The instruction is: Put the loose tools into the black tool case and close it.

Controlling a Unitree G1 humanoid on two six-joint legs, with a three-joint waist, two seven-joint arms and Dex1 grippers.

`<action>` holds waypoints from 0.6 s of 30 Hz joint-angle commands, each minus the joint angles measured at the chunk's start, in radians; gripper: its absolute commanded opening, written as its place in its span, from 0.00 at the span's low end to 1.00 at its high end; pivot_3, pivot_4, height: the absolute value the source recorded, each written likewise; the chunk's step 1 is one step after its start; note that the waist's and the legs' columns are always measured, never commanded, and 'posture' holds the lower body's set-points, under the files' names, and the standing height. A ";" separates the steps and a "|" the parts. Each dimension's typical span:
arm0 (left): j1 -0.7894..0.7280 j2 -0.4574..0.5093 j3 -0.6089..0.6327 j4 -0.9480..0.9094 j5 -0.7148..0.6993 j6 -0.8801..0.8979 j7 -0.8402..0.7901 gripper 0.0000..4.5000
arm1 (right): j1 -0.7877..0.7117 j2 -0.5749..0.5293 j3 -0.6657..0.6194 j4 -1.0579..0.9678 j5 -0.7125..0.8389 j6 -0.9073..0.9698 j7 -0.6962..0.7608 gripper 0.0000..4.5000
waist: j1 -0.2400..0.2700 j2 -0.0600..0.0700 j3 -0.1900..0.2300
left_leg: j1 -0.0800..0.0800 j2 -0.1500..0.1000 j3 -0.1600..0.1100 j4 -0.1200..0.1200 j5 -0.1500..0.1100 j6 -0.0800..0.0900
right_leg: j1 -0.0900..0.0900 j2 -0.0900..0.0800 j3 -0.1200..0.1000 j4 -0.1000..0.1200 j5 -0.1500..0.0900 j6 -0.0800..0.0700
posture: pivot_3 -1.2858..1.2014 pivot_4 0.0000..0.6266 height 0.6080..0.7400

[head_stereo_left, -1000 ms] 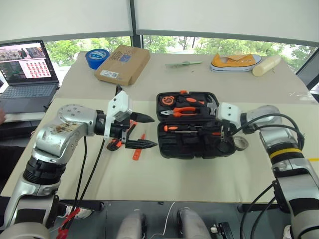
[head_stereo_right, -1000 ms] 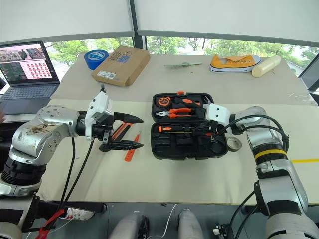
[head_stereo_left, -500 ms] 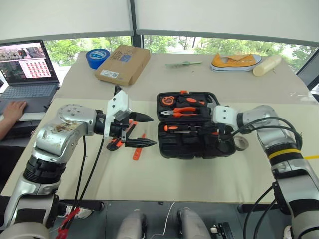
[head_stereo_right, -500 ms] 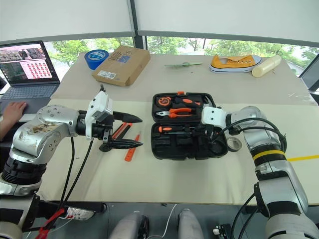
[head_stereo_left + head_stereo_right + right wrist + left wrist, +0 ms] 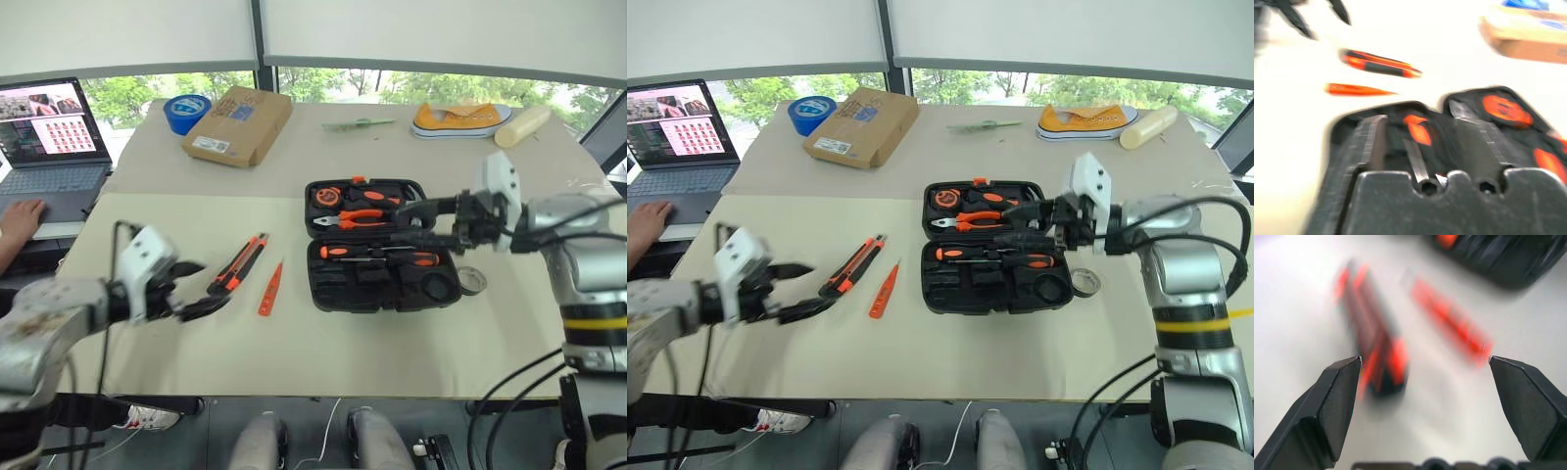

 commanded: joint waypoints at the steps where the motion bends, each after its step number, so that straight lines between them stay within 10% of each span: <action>1: 0.095 0.033 0.148 -0.079 0.003 -0.011 -0.032 1.00 | 0.034 -0.026 -0.051 -0.125 0.073 0.044 -0.027 0.99 | 0.009 0.000 0.000 | 0.001 0.000 0.000 0.000 0.000 0.000 | 0.001 -0.001 -0.001 -0.001 0.000 0.000 | 0.52 0.24 0.96; 5: 0.046 0.068 0.126 -0.124 -0.050 0.057 -0.005 1.00 | 0.079 -0.033 -0.049 -0.185 0.092 0.055 -0.055 0.99 | 0.028 0.000 0.000 | 0.002 -0.003 -0.002 0.000 0.001 -0.002 | 0.004 -0.006 -0.005 -0.003 0.000 0.000 | 0.52 0.24 0.96; 18: -0.953 -0.124 -0.590 0.142 -0.144 0.735 0.323 1.00 | 0.163 0.001 -0.055 -0.309 0.101 0.060 -0.213 0.99 | 0.008 -0.003 0.000 | 0.001 -0.013 -0.009 0.002 0.002 -0.003 | 0.005 -0.004 -0.005 0.004 0.000 0.002 | 0.52 0.24 0.96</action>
